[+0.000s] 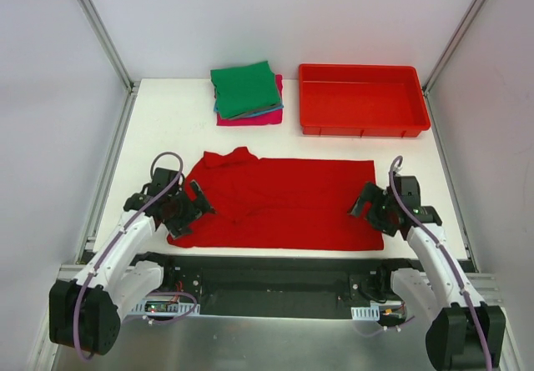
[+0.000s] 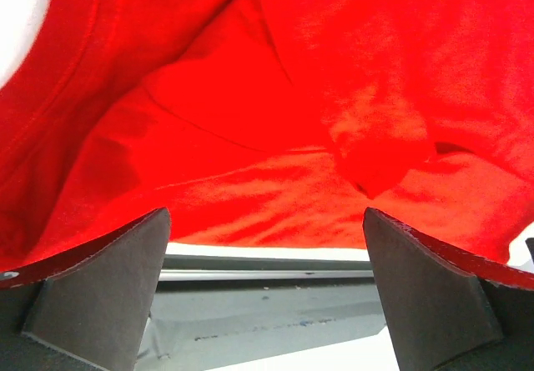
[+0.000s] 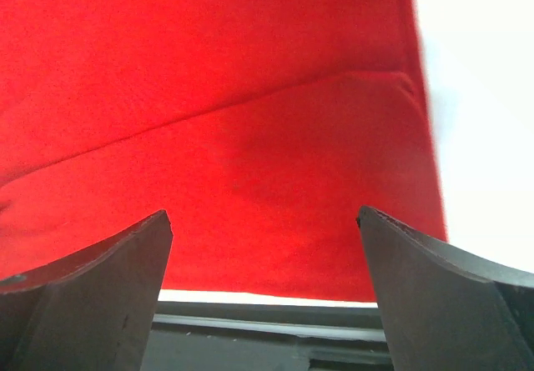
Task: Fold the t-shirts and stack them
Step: Fold the flattened tshirt in 1/3 of the way
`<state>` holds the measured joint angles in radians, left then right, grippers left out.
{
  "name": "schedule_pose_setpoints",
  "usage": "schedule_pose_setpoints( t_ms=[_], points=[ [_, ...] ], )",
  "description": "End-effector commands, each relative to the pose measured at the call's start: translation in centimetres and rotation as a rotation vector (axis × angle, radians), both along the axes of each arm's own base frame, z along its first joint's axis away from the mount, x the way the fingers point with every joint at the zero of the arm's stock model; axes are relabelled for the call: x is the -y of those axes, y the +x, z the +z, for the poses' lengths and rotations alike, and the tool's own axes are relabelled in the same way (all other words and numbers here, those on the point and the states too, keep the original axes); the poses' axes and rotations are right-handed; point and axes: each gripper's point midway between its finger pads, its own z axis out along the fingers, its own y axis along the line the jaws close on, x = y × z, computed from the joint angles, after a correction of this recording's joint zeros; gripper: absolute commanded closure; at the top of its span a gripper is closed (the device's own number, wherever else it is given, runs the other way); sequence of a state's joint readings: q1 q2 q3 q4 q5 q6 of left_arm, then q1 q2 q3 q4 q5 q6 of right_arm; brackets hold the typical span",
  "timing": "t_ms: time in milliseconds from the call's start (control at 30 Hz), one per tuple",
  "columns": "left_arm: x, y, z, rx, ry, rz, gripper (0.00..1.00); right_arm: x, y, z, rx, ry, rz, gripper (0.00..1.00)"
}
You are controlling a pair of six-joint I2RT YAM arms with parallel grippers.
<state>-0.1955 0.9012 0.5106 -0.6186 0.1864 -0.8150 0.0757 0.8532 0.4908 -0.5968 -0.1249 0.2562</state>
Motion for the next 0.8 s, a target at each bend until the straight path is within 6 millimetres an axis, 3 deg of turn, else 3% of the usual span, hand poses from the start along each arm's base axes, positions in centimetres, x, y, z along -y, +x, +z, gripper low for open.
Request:
schedule_pose_setpoints(
  t_ms=[0, 133, 267, 367, 533, 767],
  points=[
    [1.2, 0.9, 3.5, 0.064, -0.052, -0.052, 0.01, -3.4, 2.8, 4.5, 0.216, 0.147, 0.155, 0.04],
    [2.5, 1.8, 4.7, 0.099, -0.058, -0.089, 0.02, -5.3, 2.8, 4.5, 0.224, 0.209, 0.229, 0.04],
    [6.5, 2.3, 5.0, 0.116, -0.075, -0.234, 0.05, -5.8, 2.4, 3.4, 0.181, 0.231, 0.245, 0.04],
    [8.1, 2.5, 3.8, 0.051, -0.049, -0.301, 0.21, -5.4, 2.1, 2.9, 0.159, 0.207, 0.243, 0.04],
    [8.7, 2.2, 1.5, -0.036, -0.008, -0.341, 0.52, -4.1, 1.3, 2.1, 0.129, 0.135, 0.228, 0.04],
    [9.9, 2.2, 0.2, -0.08, 0.027, -0.392, 0.66, -3.6, 0.9, 1.2, 0.102, 0.104, 0.234, 0.04]
  ],
)
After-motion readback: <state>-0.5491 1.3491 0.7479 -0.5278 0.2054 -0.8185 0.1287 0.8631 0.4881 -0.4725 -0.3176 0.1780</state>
